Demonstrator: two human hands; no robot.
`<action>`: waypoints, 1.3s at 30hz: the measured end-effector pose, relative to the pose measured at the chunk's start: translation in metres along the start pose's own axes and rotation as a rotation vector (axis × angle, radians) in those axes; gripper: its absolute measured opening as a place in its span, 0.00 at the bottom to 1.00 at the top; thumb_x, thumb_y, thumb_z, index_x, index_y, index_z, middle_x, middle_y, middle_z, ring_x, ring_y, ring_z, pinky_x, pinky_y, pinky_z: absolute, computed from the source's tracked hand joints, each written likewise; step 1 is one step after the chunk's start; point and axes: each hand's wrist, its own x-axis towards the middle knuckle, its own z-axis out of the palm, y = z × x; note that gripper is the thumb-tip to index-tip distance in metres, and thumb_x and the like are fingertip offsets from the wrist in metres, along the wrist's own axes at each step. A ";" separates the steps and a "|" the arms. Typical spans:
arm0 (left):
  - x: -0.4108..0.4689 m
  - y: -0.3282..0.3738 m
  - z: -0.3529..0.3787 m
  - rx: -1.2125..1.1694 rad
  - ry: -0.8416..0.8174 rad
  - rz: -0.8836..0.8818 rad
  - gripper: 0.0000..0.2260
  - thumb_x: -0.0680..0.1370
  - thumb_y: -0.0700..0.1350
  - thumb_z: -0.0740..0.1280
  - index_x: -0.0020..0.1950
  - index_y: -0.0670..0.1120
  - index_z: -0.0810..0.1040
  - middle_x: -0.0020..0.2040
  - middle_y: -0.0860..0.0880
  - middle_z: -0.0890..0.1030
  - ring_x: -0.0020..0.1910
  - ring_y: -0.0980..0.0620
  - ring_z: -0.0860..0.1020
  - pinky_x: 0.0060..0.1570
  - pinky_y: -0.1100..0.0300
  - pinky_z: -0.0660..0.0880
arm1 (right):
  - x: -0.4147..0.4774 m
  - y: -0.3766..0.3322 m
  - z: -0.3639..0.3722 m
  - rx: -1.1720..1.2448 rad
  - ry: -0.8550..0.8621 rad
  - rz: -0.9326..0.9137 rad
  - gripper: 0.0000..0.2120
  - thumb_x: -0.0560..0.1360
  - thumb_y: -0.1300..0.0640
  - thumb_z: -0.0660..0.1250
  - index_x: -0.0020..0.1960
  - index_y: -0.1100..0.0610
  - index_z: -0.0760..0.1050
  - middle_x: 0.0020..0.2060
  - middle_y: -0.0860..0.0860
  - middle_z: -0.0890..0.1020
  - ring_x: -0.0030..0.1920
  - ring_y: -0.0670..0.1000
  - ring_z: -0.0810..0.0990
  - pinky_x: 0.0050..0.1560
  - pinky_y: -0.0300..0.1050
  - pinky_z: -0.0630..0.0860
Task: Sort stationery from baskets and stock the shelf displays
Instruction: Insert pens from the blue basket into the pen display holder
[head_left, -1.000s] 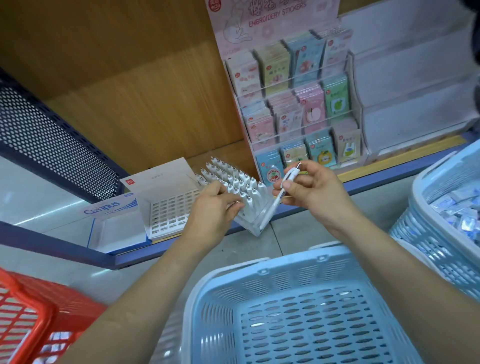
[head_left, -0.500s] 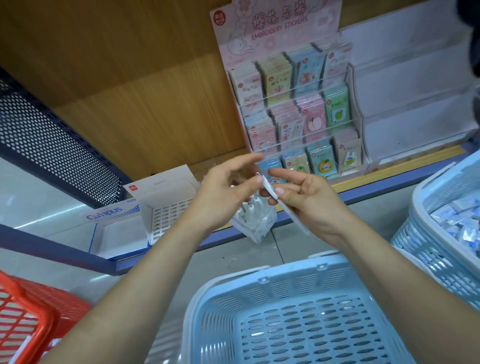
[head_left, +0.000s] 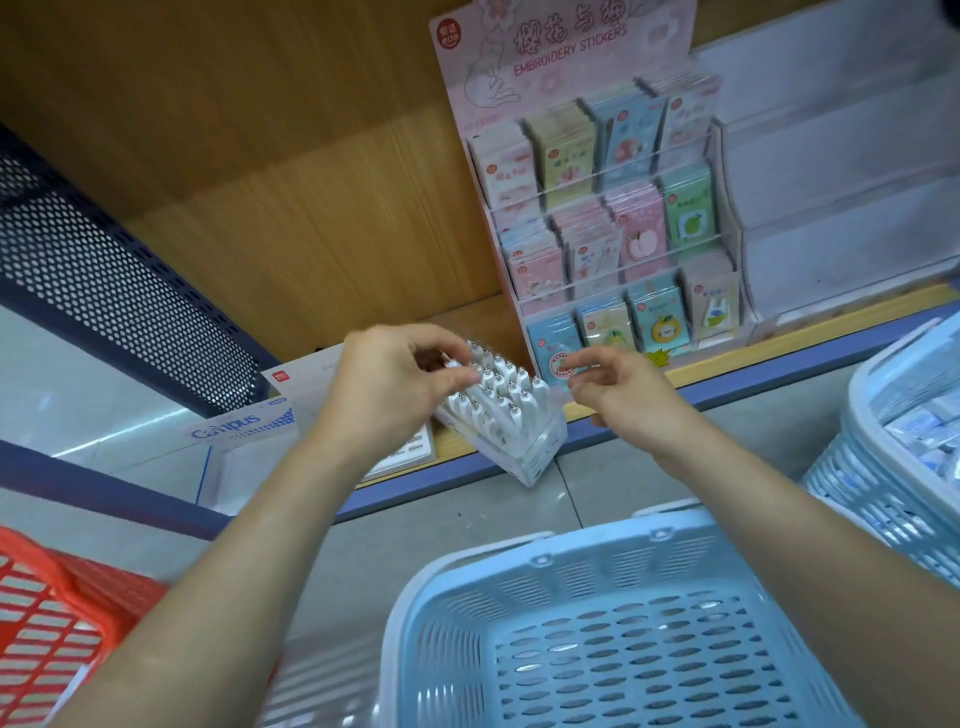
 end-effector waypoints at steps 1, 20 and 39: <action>-0.002 -0.004 0.007 0.012 0.003 0.007 0.06 0.68 0.46 0.78 0.42 0.48 0.85 0.33 0.56 0.81 0.30 0.61 0.74 0.32 0.67 0.71 | 0.001 0.000 0.003 -0.025 -0.039 0.014 0.13 0.78 0.63 0.63 0.62 0.55 0.76 0.43 0.47 0.79 0.44 0.48 0.77 0.53 0.49 0.77; -0.005 -0.034 0.057 0.285 -0.087 0.320 0.06 0.71 0.44 0.77 0.46 0.46 0.85 0.41 0.51 0.85 0.37 0.54 0.79 0.41 0.66 0.71 | 0.004 0.003 0.014 0.008 -0.159 0.007 0.16 0.78 0.62 0.65 0.64 0.49 0.74 0.52 0.49 0.78 0.55 0.50 0.78 0.56 0.51 0.80; -0.007 -0.056 0.079 0.180 -0.014 0.093 0.08 0.69 0.45 0.78 0.46 0.48 0.86 0.43 0.53 0.71 0.48 0.53 0.70 0.46 0.65 0.63 | 0.005 0.003 0.023 -0.370 -0.194 -0.253 0.20 0.76 0.57 0.70 0.65 0.43 0.73 0.65 0.47 0.76 0.56 0.49 0.78 0.58 0.49 0.77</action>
